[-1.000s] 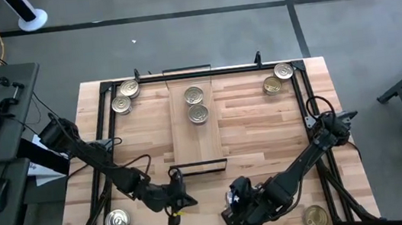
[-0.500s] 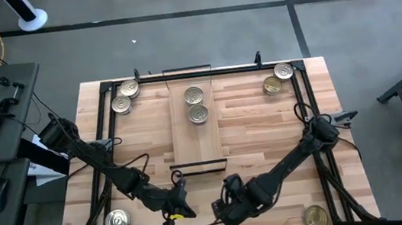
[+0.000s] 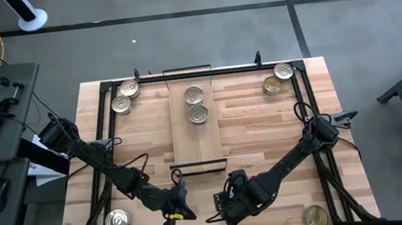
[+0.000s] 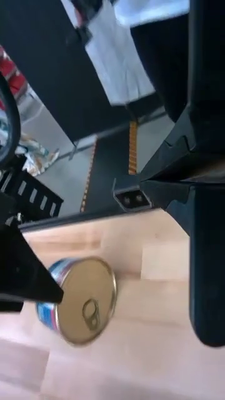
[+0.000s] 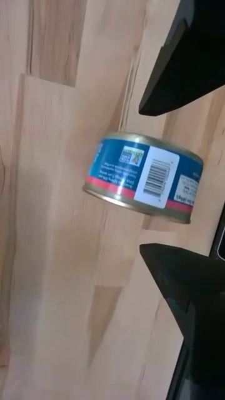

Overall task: Stack canned seafood by type on shelf
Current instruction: Stack the blue pink tuna can on top of the other blue pink tuna can on the shelf

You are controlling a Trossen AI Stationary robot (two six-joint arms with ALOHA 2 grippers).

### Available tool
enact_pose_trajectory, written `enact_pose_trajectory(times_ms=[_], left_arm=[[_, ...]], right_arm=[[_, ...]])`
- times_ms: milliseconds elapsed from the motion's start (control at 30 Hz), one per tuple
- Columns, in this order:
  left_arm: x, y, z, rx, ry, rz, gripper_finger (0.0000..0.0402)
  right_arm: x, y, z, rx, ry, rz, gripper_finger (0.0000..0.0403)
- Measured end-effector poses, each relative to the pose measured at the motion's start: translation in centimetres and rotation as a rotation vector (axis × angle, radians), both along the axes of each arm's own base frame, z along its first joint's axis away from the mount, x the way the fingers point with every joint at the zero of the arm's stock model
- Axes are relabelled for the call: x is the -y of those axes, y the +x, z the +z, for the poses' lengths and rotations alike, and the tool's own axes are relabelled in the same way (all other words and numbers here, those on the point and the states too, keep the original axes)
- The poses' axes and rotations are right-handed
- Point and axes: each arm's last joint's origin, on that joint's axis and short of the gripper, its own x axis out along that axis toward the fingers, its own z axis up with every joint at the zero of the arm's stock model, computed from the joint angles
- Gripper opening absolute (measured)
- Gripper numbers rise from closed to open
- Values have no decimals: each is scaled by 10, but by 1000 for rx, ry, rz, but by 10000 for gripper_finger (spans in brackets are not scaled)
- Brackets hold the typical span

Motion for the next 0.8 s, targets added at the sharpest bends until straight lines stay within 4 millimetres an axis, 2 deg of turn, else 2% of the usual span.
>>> enact_pose_trajectory(times_ms=[200, 600, 800], left_arm=[[1, 0, 1, -27, -67, 26, 0], [0, 1, 3, -16, -79, 46, 0], [-4, 4, 2, -15, -75, 65, 0]], right_arm=[[-1, 0, -4, -18, -1, -11, 343], [-13, 10, -32, -36, 45, -8, 343], [-10, 10, -34, -48, 23, -13, 340]])
